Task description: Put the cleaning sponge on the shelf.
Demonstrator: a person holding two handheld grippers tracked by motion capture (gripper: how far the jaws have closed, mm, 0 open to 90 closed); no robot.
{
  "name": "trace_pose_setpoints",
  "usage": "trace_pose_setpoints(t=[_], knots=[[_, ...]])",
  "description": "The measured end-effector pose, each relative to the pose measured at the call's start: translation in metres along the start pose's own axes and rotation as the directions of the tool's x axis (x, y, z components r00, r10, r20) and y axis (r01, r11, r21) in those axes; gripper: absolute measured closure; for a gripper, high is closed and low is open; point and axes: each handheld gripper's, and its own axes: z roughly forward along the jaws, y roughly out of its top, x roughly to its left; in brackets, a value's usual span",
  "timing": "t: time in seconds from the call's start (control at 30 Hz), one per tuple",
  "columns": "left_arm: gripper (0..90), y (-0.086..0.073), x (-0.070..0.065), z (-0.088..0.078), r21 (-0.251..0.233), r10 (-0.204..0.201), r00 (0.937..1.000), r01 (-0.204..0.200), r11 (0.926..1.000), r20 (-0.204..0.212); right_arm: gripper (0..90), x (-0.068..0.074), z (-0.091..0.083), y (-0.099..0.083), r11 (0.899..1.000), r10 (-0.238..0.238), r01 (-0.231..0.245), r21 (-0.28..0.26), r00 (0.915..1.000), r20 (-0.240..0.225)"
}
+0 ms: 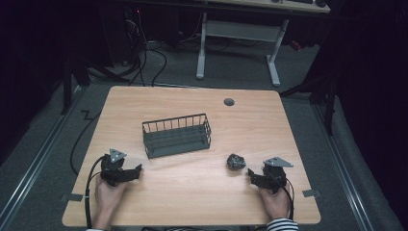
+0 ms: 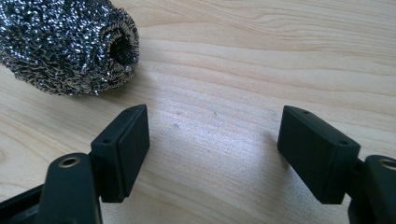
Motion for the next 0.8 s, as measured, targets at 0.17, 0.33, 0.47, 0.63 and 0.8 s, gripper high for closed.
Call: trace_pose_setpoints(t=[0.17,0.33,0.47,0.63,0.8], knots=[[15.6,-0.001,0.0,-0.001,-0.007,-0.003,1.0,0.003,1.0,0.0,25.4,0.0,0.0,0.0,1.0,0.0,0.0,0.0,1.0,0.0],[16.7,-0.002,0.002,-0.004,-0.013,-0.018,0.9998,0.019,0.9997,0.012,25.4,0.0,0.0,0.0,1.0,0.0,0.0,0.0,1.0,0.0],[16.7,-0.003,0.003,-0.007,-0.022,-0.026,0.9992,0.027,0.9994,0.032,25.4,0.0,0.0,0.0,1.0,0.0,0.0,0.0,1.0,0.0],[21.0,-0.002,0.001,-0.013,-0.049,-0.027,0.9985,0.029,0.9984,0.048,25.4,0.0,0.0,0.0,1.0,0.001,-0.001,0.0,1.0,0.0],[21.0,0.002,0.0,-0.02,-0.054,-0.011,0.9972,0.015,0.9984,0.074,25.4,0.0,0.0,0.0,1.0,0.001,-0.001,-0.001,1.0,0.001]])
